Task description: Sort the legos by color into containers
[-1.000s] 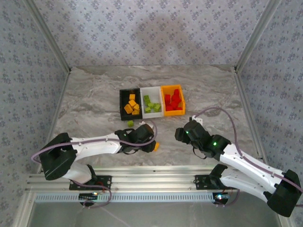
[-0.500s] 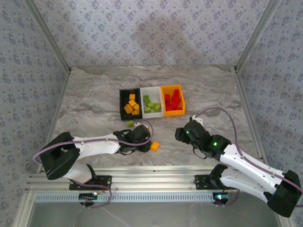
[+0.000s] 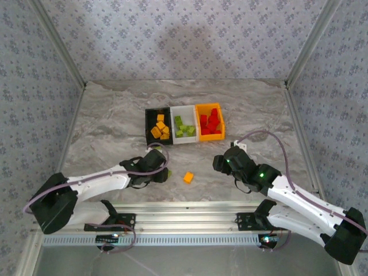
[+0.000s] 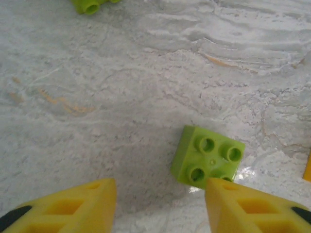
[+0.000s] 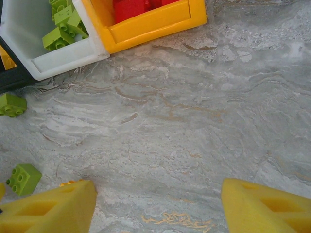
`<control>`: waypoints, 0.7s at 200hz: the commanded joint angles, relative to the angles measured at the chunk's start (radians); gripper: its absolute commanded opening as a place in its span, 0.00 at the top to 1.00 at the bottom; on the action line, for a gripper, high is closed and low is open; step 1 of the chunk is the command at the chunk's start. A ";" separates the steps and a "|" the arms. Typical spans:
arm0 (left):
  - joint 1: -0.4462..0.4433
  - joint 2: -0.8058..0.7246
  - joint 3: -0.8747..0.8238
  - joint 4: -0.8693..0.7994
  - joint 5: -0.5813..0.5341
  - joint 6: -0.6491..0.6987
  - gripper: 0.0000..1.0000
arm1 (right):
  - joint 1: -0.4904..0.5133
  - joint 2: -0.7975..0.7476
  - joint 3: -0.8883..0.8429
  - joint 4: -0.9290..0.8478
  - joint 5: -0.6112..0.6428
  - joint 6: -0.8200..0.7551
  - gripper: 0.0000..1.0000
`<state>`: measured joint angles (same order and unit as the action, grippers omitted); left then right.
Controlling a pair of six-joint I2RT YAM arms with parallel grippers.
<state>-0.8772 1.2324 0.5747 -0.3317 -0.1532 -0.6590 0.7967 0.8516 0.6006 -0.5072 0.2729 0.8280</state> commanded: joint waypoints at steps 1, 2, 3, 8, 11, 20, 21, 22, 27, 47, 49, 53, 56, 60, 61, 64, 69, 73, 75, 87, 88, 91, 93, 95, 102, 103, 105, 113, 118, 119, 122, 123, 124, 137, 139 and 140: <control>-0.006 -0.064 0.026 -0.044 0.022 0.014 0.38 | -0.008 0.004 -0.007 -0.002 0.000 0.016 0.30; -0.007 -0.066 0.027 -0.042 0.023 0.014 0.37 | -0.008 0.005 -0.008 -0.001 0.001 0.016 0.30; -0.008 -0.069 0.028 -0.041 0.024 0.015 0.36 | -0.007 0.006 -0.008 -0.002 0.001 0.017 0.30; -0.013 -0.078 0.030 -0.031 0.026 0.015 0.32 | -0.007 0.005 -0.008 0.000 0.002 0.016 0.30; -0.017 -0.082 0.031 -0.027 0.027 0.017 0.30 | -0.007 0.005 -0.007 0.002 0.002 0.016 0.30; -0.023 -0.078 0.034 -0.015 0.030 0.028 0.24 | -0.007 0.004 -0.009 0.002 0.002 0.016 0.30; -0.023 -0.077 0.035 -0.013 0.030 0.030 0.23 | -0.008 0.004 -0.009 0.002 0.002 0.016 0.30; -0.023 -0.075 0.035 -0.012 0.032 0.031 0.22 | -0.008 0.004 -0.009 0.001 0.002 0.016 0.30; -0.024 -0.060 0.037 -0.007 0.035 0.037 0.19 | -0.009 0.005 -0.010 0.003 0.002 0.016 0.30; -0.025 0.034 0.045 0.022 0.050 0.065 0.16 | -0.010 0.005 -0.012 0.007 0.003 0.016 0.30; -0.025 0.045 0.046 0.026 0.051 0.066 0.16 | -0.009 0.005 -0.013 0.007 0.003 0.017 0.30; -0.025 0.065 0.046 0.036 0.052 0.070 0.16 | -0.009 0.005 -0.012 0.007 0.004 0.018 0.30; -0.026 0.081 0.045 0.042 0.053 0.072 0.16 | -0.009 0.005 -0.013 0.006 0.004 0.018 0.30; -0.025 0.101 0.048 0.051 0.050 0.077 0.16 | -0.010 0.005 -0.012 0.005 0.005 0.018 0.30; -0.025 0.105 0.048 0.054 0.048 0.077 0.16 | -0.009 0.005 -0.013 0.005 0.005 0.018 0.30; -0.025 0.119 0.049 0.061 0.047 0.079 0.16 | -0.009 0.005 -0.012 0.004 0.005 0.018 0.30; -0.024 0.139 0.051 0.071 0.043 0.083 0.17 | -0.009 0.003 -0.012 0.003 0.005 0.018 0.30; -0.024 0.155 0.052 0.079 0.039 0.089 0.17 | -0.010 0.003 -0.013 0.004 0.006 0.018 0.30; -0.024 0.163 0.055 0.082 0.037 0.090 0.17 | -0.009 0.002 -0.013 0.003 0.006 0.018 0.30; -0.024 0.200 0.063 0.096 0.020 0.100 0.21 | -0.010 -0.002 -0.016 -0.001 0.007 0.020 0.30; -0.024 0.203 0.065 0.097 0.018 0.101 0.22 | -0.010 -0.002 -0.016 -0.002 0.007 0.020 0.30; -0.024 0.211 0.068 0.098 0.013 0.104 0.23 | -0.010 -0.003 -0.016 -0.002 0.008 0.021 0.30; -0.023 0.214 0.069 0.099 0.011 0.106 0.25 | -0.009 -0.004 -0.017 -0.002 0.007 0.021 0.30; -0.024 0.220 0.071 0.100 0.009 0.107 0.26 | -0.010 -0.005 -0.016 -0.003 0.006 0.022 0.30; -0.022 0.233 0.075 0.103 0.001 0.112 0.29 | -0.011 -0.008 -0.019 -0.005 0.007 0.023 0.30; -0.022 0.234 0.075 0.104 0.000 0.112 0.30 | -0.010 -0.009 -0.018 -0.005 0.006 0.022 0.30; -0.022 0.237 0.077 0.104 -0.002 0.115 0.30 | -0.010 -0.009 -0.020 -0.004 0.007 0.022 0.30; -0.020 0.247 0.079 0.109 -0.002 0.119 0.34 | -0.010 -0.014 -0.021 -0.005 0.006 0.023 0.30; -0.019 0.252 0.080 0.111 -0.003 0.120 0.35 | -0.010 -0.016 -0.023 -0.004 0.007 0.025 0.30; -0.019 0.252 0.080 0.112 -0.003 0.121 0.36 | -0.010 -0.016 -0.023 -0.004 0.006 0.026 0.30; -0.019 0.255 0.080 0.114 -0.003 0.123 0.37 | -0.010 -0.018 -0.025 -0.004 0.008 0.025 0.29; -0.019 0.255 0.080 0.115 -0.003 0.123 0.37 | -0.010 -0.019 -0.026 -0.004 0.008 0.026 0.29; -0.018 0.256 0.080 0.115 -0.003 0.124 0.37 | -0.009 -0.019 -0.026 -0.004 0.008 0.027 0.30; -0.019 0.266 0.080 0.123 0.004 0.127 0.45 | -0.011 -0.024 -0.032 -0.003 0.008 0.030 0.30; -0.019 0.268 0.080 0.123 0.007 0.127 0.46 | -0.010 -0.023 -0.033 -0.003 0.008 0.032 0.30; -0.019 0.269 0.080 0.123 0.009 0.127 0.47 | -0.011 -0.023 -0.034 -0.002 0.009 0.032 0.30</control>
<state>-0.8970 1.4425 0.6472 -0.3111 -0.1890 -0.5583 0.7914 0.8474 0.5858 -0.5045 0.2729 0.8318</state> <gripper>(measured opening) 0.580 0.705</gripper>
